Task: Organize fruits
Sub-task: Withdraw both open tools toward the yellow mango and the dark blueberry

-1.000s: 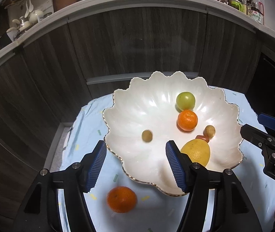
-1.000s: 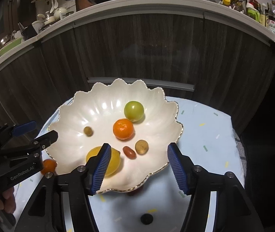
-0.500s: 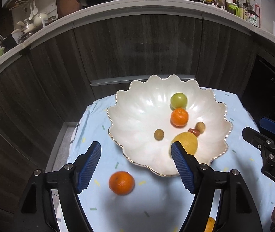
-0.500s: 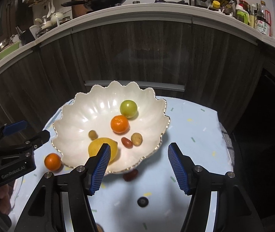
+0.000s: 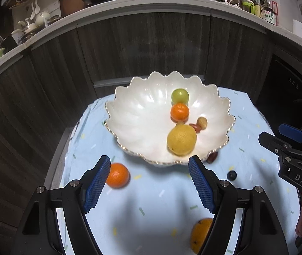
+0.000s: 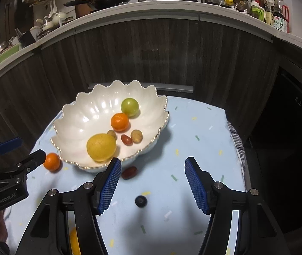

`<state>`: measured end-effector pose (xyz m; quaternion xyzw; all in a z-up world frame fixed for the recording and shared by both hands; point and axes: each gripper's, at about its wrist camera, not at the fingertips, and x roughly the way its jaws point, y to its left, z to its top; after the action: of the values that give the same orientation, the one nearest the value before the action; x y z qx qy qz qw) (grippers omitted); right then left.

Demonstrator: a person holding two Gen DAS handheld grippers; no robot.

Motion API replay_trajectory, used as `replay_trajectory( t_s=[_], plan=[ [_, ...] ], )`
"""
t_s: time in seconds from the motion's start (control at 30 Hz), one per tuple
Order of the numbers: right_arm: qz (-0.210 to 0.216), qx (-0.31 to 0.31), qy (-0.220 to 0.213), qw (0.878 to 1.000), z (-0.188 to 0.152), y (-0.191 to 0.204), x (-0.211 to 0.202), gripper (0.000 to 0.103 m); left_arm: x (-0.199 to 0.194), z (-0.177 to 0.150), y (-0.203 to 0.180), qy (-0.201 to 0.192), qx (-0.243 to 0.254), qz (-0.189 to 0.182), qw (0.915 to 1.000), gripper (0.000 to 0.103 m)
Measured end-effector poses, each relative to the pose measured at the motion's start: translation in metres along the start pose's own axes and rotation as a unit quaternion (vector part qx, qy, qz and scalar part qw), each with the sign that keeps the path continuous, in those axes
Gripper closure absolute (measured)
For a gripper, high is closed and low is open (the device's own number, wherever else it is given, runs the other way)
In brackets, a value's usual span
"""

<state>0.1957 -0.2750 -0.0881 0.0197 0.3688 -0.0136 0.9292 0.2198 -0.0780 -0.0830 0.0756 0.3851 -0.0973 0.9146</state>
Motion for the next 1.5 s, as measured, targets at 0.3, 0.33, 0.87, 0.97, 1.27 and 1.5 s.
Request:
replay_trajectory(
  t_s=[0.3, 0.33, 0.87, 0.97, 1.27, 1.5],
  plan=[
    [0.013, -0.024, 0.006, 1.000, -0.020, -0.003, -0.002, 0.040, -0.009, -0.028, -0.013, 0.008, -0.008, 0.004, 0.9999, 0.028],
    [0.014, -0.027, 0.006, 1.000, -0.022, -0.003, -0.002, 0.040, -0.010, -0.031, -0.014, 0.008, -0.009, 0.006, 0.9999, 0.028],
    [0.055, -0.067, 0.029, 0.996, -0.055, -0.014, 0.016, 0.040, -0.017, -0.078, -0.049, 0.025, -0.013, 0.004, 0.9996, 0.025],
    [0.067, -0.083, 0.035, 0.994, -0.059, -0.014, 0.022, 0.040, -0.016, -0.084, -0.058, 0.033, -0.006, -0.002, 0.9994, 0.025],
    [0.088, -0.108, 0.045, 0.989, -0.068, -0.013, 0.036, 0.040, -0.007, -0.096, -0.075, 0.050, -0.006, -0.006, 0.9987, 0.025],
    [0.110, -0.134, 0.050, 0.983, -0.071, -0.011, 0.050, 0.040, 0.002, -0.105, -0.083, 0.067, -0.025, 0.001, 0.9974, 0.026]
  ],
)
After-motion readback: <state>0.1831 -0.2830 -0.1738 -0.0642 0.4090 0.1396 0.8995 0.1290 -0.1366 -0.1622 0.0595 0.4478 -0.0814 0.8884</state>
